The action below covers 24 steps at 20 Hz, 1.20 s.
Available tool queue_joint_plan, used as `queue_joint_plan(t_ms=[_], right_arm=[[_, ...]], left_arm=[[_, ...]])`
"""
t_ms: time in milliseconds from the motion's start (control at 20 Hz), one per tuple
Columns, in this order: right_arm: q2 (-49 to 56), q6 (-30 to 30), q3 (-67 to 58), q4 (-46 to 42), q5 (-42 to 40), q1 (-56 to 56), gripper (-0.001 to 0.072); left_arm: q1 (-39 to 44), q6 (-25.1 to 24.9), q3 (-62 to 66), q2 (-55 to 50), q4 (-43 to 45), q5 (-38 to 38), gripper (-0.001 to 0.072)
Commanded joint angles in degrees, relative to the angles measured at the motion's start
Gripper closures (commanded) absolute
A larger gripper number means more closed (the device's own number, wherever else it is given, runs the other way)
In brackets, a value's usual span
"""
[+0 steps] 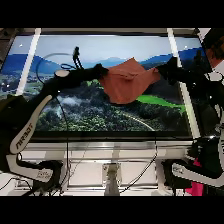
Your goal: Fold the clothes and pants, and hang the long-sleeved shirts on hangers.
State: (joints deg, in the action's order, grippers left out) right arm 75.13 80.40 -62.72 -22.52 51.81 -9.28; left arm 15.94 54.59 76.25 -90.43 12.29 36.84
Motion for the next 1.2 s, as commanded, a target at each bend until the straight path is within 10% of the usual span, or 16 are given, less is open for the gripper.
queue_joint_plan(t_ms=[0,150,450,900,1000,1150], right_arm=[[0.00,2.71,-0.02,-1.90,7.34,3.69,0.0705],[0.00,5.51,-0.02,-6.29,5.73,9.66,0.0705],[0.02,13.33,0.04,-24.30,7.19,16.24,0.0706],[0.04,19.47,9.44,-37.88,7.23,16.04,0.0707],[0.02,19.47,13.31,-36.44,3.72,16.04,0.0707],[0.04,19.45,15.15,-36.09,-2.10,15.67,0.0707]], left_arm=[[-1.95,12.96,7.80,5.79,27.45,1.29,0.0701],[-1.18,21.49,12.04,6.23,41.90,8.92,0.0701],[-0.94,21.94,11.89,-1.40,53.09,27.39,0.0698],[-2.21,22.95,11.26,-6.34,56.28,28.59,0.0679],[-2.80,24.39,11.28,-6.32,56.26,29.27,0.0393],[-2.82,24.74,11.28,-6.32,56.04,29.44,0.0365]])
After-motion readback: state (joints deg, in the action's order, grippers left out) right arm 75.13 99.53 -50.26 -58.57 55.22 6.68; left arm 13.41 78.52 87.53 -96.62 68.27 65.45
